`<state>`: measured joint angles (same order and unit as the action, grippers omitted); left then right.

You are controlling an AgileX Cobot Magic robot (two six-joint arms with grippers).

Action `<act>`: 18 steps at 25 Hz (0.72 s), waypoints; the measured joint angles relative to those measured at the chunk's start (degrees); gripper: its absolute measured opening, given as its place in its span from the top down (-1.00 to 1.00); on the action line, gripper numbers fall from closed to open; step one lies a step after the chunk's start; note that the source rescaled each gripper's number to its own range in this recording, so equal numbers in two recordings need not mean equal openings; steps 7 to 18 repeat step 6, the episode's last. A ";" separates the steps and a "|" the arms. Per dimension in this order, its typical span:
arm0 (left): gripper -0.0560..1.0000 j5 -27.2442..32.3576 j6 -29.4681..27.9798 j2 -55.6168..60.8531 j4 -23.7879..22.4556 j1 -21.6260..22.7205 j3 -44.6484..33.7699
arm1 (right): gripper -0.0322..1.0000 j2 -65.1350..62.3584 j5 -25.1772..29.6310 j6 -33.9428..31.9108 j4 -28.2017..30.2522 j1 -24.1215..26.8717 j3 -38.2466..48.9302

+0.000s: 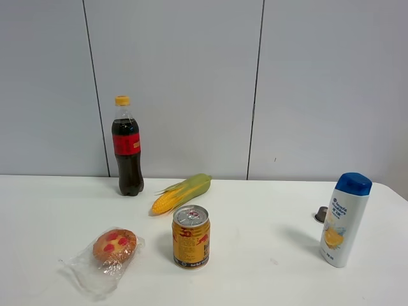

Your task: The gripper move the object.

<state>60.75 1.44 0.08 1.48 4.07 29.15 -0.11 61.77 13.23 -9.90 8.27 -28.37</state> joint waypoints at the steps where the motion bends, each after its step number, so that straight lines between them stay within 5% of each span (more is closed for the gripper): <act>1: -1.00 0.00 0.00 0.00 0.00 0.00 0.00 | -1.00 0.00 0.00 0.00 0.00 0.00 0.00; 18: -1.00 0.00 0.00 0.00 0.00 0.00 0.00 | -1.00 0.00 0.00 0.00 0.00 0.00 0.00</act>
